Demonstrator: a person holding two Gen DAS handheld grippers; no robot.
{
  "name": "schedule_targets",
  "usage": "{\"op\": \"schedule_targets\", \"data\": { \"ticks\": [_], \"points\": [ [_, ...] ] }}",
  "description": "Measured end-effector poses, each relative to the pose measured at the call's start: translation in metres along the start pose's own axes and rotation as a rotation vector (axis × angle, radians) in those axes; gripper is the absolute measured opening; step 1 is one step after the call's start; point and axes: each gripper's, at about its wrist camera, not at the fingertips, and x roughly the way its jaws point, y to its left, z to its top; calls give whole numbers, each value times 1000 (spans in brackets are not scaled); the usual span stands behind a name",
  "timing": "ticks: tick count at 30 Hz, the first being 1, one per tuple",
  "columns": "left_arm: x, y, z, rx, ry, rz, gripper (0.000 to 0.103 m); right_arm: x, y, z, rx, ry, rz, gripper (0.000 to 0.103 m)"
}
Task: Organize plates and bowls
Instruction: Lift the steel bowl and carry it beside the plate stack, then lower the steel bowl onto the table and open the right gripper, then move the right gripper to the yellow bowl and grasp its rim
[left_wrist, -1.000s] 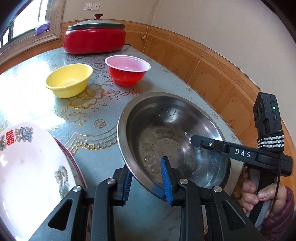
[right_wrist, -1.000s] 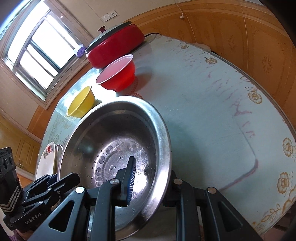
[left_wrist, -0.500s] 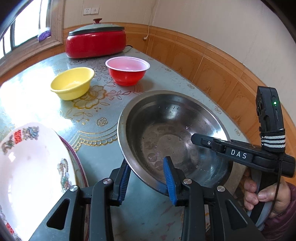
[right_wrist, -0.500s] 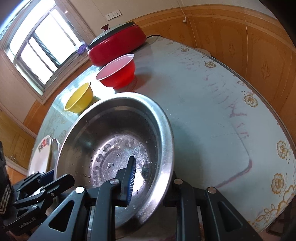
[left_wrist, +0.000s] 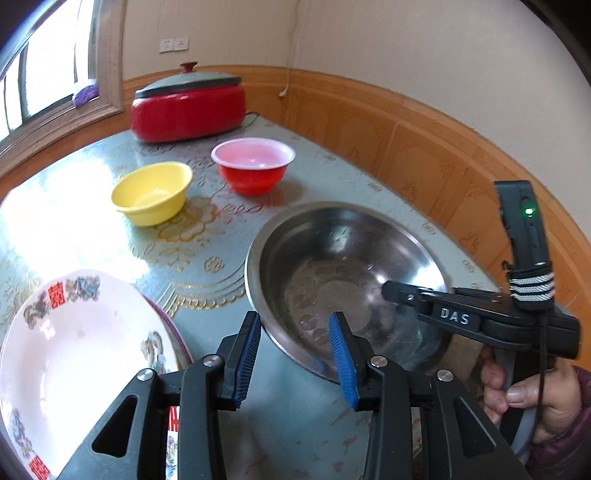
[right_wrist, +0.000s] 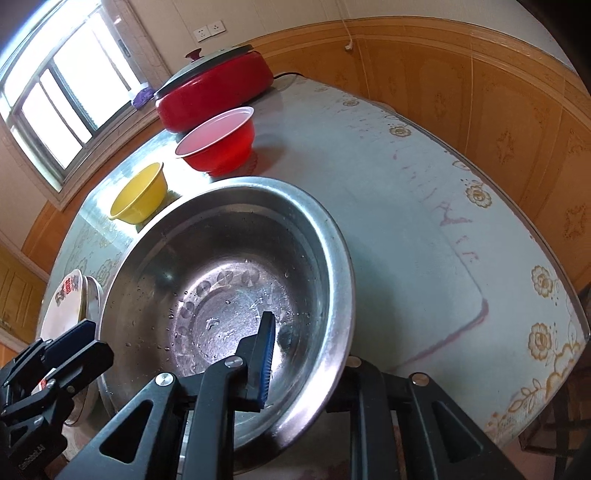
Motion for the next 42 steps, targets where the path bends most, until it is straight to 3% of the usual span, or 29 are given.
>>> {"op": "schedule_targets", "data": {
  "ticks": [10, 16, 19, 25, 29, 34, 42],
  "points": [
    [-18, 17, -3, 17, -25, -29, 41, -7, 7, 0, 53, -34, -69, 36],
    [-27, 32, -5, 11, -28, -60, 49, -18, 9, 11, 52, -111, -138, 41],
    [-32, 45, -6, -21, -24, -83, 53, -29, 9, 14, 54, -162, -213, 44],
    [-31, 76, -5, -100, -2, -100, 53, -57, 12, 16, 59, -268, -266, 44],
    [-32, 90, 0, -131, -8, -87, 57, -63, 21, 17, 67, -267, -203, 44],
    [-31, 101, 9, -141, -27, -81, 57, -53, 45, 21, 18, -203, -73, 44],
    [-21, 116, 29, -245, -19, 2, 57, -30, 81, 57, -97, -106, 116, 44]
  ]
}}
